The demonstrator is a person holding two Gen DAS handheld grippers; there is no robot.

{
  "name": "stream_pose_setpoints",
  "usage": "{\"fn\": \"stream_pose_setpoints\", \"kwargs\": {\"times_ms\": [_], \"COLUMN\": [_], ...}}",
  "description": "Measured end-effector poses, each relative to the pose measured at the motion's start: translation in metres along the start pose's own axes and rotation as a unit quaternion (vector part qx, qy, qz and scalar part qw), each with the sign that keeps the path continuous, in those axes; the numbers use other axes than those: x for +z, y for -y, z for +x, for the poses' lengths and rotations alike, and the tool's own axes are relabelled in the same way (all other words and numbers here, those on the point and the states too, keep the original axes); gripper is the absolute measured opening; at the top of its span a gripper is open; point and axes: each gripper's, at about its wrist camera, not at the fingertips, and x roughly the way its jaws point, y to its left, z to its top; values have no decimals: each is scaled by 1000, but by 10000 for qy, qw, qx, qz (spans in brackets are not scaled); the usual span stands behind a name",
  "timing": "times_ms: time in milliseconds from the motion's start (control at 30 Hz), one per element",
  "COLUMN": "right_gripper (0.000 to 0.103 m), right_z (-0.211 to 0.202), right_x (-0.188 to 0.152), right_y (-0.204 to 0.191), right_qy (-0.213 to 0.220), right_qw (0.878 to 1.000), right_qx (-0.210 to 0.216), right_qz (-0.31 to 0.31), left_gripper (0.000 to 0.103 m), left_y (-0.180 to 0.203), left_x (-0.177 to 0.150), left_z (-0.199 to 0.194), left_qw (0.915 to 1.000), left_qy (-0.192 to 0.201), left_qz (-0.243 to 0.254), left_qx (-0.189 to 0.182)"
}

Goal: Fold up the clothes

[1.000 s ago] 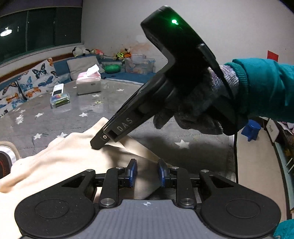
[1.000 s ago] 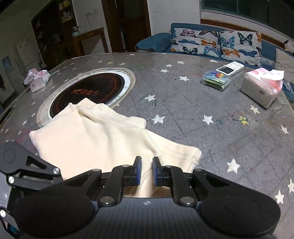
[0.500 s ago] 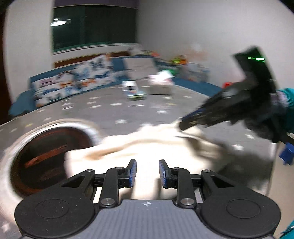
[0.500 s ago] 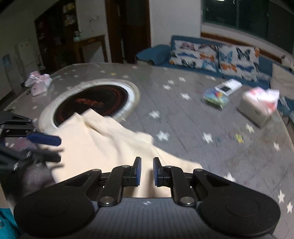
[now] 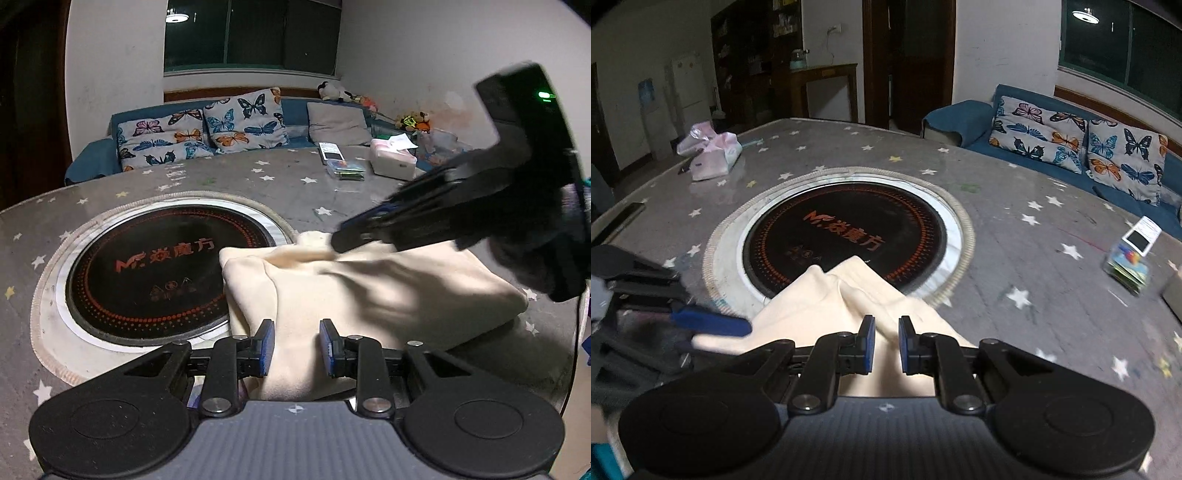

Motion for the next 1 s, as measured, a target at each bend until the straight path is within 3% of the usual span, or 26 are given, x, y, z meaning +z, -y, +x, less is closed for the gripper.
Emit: {"fn": "stream_pose_setpoints", "kwargs": {"times_ms": [133, 333, 633, 733, 1000], "right_gripper": [12, 12, 12, 13, 14], "right_z": [27, 35, 2, -18, -44], "right_x": [1, 0, -3, -14, -49], "right_y": [-4, -11, -6, -12, -37], "right_qy": [-172, -55, 36, 76, 111], "right_qw": [9996, 9988, 9995, 9997, 9996], "right_qx": [-231, -481, -294, -243, -128], "right_qz": [-10, -83, 55, -52, -238], "left_gripper": [29, 30, 32, 40, 40], "left_y": [-2, -3, -1, 1, 5], "left_x": [-1, -2, 6, 8, 9], "left_z": [4, 6, 4, 1, 4], "left_qw": [9999, 9999, 9997, 9997, 9995], "left_qy": [-68, -79, -157, -130, -174], "left_qz": [-68, -109, -205, -197, -153], "left_qx": [-76, -106, 5, 85, 197]}}
